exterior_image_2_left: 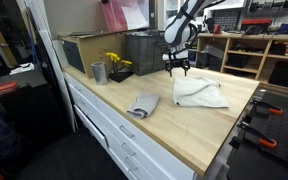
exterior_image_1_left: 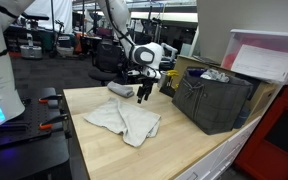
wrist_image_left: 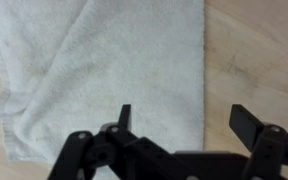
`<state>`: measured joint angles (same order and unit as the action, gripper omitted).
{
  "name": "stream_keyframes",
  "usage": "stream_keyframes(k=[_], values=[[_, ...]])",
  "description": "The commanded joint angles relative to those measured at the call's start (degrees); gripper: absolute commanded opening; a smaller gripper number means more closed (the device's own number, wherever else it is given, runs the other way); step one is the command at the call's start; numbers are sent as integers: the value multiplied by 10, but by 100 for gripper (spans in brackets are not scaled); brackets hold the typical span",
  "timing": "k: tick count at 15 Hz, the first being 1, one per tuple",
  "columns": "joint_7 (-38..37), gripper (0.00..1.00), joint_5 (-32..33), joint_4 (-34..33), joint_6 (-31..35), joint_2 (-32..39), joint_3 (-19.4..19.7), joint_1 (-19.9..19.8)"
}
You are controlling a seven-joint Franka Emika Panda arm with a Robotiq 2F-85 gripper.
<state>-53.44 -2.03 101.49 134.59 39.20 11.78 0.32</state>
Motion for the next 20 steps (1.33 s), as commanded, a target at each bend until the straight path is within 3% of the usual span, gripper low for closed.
stream_keyframes(k=[1, 6, 10, 11, 13, 20], values=[[14, 100, -14, -115, -59, 64, 2, -38], [61, 100, -56, -233, -110, 142, -26, -97], [95, 100, -90, -296, -140, 196, -39, -121], [93, 75, -92, -308, -148, 207, -36, -123], [95, 66, -91, -323, -157, 222, -31, -126], [105, 12, -84, -308, -140, 195, -34, -105]])
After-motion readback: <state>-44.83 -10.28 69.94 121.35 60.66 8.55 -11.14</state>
